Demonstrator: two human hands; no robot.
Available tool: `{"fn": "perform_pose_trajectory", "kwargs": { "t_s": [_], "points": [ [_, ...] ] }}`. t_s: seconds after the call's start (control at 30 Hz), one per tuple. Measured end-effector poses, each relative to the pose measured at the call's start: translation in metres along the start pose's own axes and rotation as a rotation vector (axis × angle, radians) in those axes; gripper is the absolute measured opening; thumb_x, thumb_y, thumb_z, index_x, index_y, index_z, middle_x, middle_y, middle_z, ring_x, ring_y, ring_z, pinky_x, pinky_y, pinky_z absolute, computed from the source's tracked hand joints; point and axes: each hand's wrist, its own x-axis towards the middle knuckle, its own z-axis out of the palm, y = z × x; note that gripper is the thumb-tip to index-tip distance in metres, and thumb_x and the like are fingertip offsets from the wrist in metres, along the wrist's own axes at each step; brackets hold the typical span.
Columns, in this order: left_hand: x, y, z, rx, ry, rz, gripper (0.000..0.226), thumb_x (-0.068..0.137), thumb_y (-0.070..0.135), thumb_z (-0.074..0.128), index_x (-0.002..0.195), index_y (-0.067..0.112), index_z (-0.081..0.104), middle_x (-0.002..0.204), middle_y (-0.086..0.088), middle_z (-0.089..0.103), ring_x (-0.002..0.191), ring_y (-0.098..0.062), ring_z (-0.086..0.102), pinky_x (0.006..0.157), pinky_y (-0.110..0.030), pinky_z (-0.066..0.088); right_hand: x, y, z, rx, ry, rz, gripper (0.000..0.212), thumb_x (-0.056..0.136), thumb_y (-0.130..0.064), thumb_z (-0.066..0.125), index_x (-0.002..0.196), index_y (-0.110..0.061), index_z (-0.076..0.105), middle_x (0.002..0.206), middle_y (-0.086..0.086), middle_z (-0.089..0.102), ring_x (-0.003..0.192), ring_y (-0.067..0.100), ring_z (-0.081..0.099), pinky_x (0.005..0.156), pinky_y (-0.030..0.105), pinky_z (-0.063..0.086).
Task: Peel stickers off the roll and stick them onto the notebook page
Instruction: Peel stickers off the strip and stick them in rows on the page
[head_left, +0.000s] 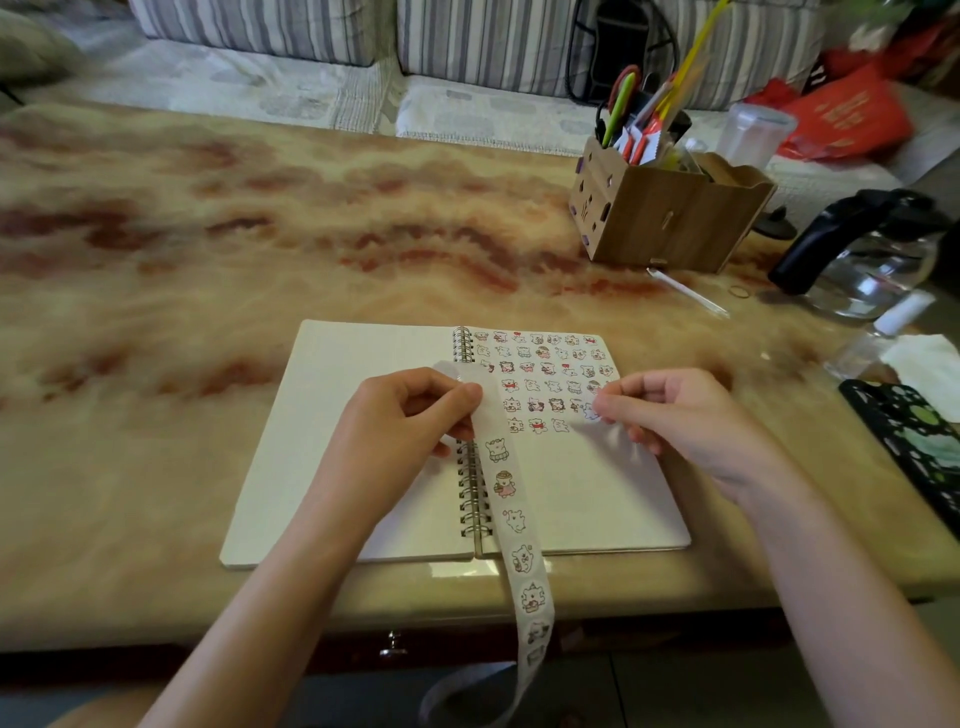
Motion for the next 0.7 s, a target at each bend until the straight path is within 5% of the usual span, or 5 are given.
{"fn": "perform_pose_trajectory", "kwargs": {
  "t_s": [0.7],
  "points": [
    [-0.0002,-0.0001,0.0008,-0.002,0.0,-0.013,0.015,0.087,0.019,0.064,0.078,0.009,0.071,0.073,-0.005,0.073,0.063,-0.005,0.066,0.058,-0.015,0.051,0.0015,0.0014,0.0007,-0.107,-0.064,0.01,0.003,0.081,-0.002,0.069,0.08,-0.005,0.069,0.056,-0.004,0.063,0.044,0.003,0.048,0.039,0.012,0.033]
  ]
}}
